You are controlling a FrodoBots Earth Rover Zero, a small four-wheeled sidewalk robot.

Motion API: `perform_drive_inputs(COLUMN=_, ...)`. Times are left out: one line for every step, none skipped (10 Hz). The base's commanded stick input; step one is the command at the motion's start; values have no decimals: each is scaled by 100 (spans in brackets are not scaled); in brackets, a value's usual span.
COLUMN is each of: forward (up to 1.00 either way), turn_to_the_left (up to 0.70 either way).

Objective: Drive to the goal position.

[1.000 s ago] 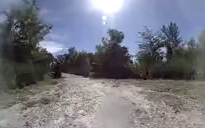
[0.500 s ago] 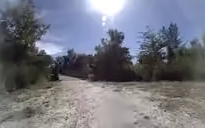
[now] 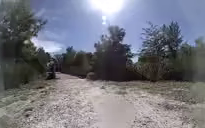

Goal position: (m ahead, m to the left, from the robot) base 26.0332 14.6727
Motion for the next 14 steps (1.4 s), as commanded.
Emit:
perform_drive_inputs(forward=85, turn_to_the_left=0)
perform_drive_inputs(forward=85, turn_to_the_left=0)
perform_drive_inputs(forward=85, turn_to_the_left=0)
perform_drive_inputs(forward=85, turn_to_the_left=0)
perform_drive_inputs(forward=85, turn_to_the_left=0)
perform_drive_inputs(forward=85, turn_to_the_left=0)
perform_drive_inputs(forward=85, turn_to_the_left=0)
perform_drive_inputs(forward=85, turn_to_the_left=0)
perform_drive_inputs(forward=85, turn_to_the_left=0)
perform_drive_inputs(forward=85, turn_to_the_left=0)
perform_drive_inputs(forward=85, turn_to_the_left=0)
perform_drive_inputs(forward=85, turn_to_the_left=0)
perform_drive_inputs(forward=85, turn_to_the_left=0)
perform_drive_inputs(forward=85, turn_to_the_left=0)
